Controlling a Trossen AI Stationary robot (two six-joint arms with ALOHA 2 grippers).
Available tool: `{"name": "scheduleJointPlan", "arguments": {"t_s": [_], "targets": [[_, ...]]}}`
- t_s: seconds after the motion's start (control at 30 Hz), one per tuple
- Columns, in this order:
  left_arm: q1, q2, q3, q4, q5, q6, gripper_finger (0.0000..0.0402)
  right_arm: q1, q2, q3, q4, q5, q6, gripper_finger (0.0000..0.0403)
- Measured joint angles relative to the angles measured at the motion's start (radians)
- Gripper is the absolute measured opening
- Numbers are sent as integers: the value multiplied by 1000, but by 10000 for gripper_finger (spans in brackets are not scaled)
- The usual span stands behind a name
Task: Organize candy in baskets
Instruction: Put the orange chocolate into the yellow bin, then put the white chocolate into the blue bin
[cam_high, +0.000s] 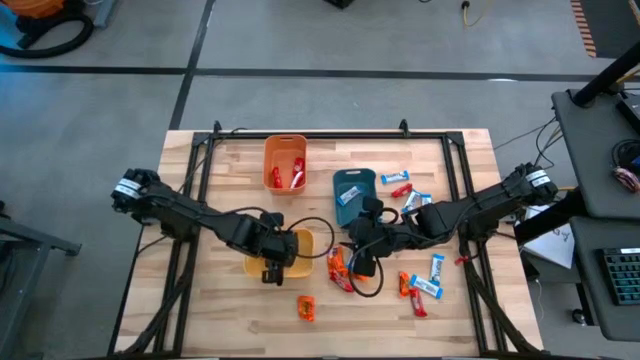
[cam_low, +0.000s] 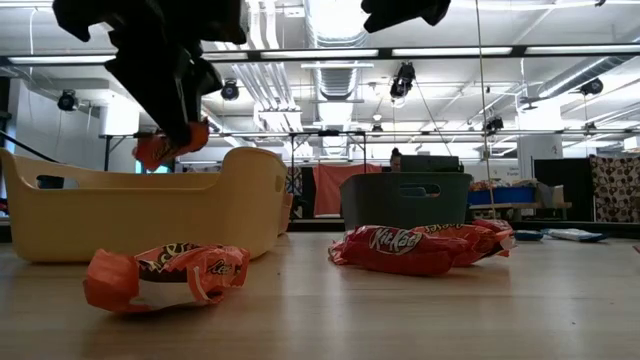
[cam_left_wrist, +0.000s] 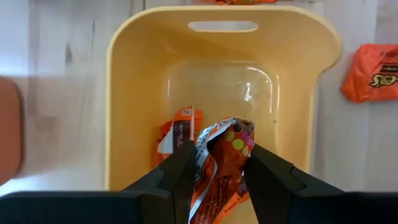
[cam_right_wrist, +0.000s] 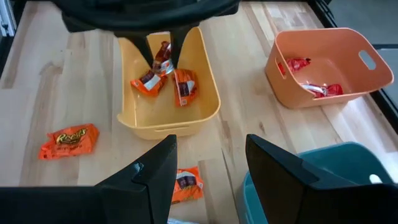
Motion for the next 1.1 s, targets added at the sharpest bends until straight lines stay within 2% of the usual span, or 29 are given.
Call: {"name": "scheduleJointPlan", "arguments": {"t_s": [0.27,0.67,0.8,1.1], "targets": [[-1,0,-14,24,0,-1,122,0,0,0,-1,-2,28,183],[-1,0,-14,26,-2,28,181,0,0,0,-47,-4,109,183],[-7,-2,-14,42,-2,58,182,0,0,0,-99,-5,165,183],[-68,-31,-16,189,-2,227,163,-21,0,0,-338,-4,339,183]]}}
